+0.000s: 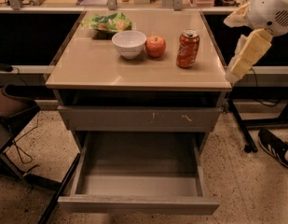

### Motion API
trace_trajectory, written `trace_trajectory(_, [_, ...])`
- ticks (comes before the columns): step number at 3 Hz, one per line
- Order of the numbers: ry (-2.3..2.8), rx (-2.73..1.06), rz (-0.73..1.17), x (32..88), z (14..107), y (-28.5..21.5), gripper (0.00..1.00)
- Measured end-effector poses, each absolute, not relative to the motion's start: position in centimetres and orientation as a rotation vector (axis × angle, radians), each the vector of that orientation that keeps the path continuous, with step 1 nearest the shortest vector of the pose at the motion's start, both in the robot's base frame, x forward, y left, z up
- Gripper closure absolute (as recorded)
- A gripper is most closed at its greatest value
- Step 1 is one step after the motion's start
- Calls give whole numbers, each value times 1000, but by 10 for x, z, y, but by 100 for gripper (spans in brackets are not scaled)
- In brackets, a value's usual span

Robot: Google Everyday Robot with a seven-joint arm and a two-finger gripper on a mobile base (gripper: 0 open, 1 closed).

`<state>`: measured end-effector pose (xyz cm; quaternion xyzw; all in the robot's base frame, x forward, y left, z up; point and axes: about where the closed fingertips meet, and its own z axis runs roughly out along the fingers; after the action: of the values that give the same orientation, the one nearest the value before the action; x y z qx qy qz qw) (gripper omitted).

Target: Place coke can into middle drawer

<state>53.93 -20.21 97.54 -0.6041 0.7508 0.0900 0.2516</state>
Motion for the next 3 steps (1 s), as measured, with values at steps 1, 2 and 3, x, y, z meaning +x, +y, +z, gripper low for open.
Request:
trace_trajectory(1, [1989, -1503, 423, 596, 966, -202, 0])
trace_trajectory(2, [1901, -1343, 503, 642, 978, -208, 0])
trace_trajectory(3, [1846, -1332, 478, 649, 1000, -208, 0])
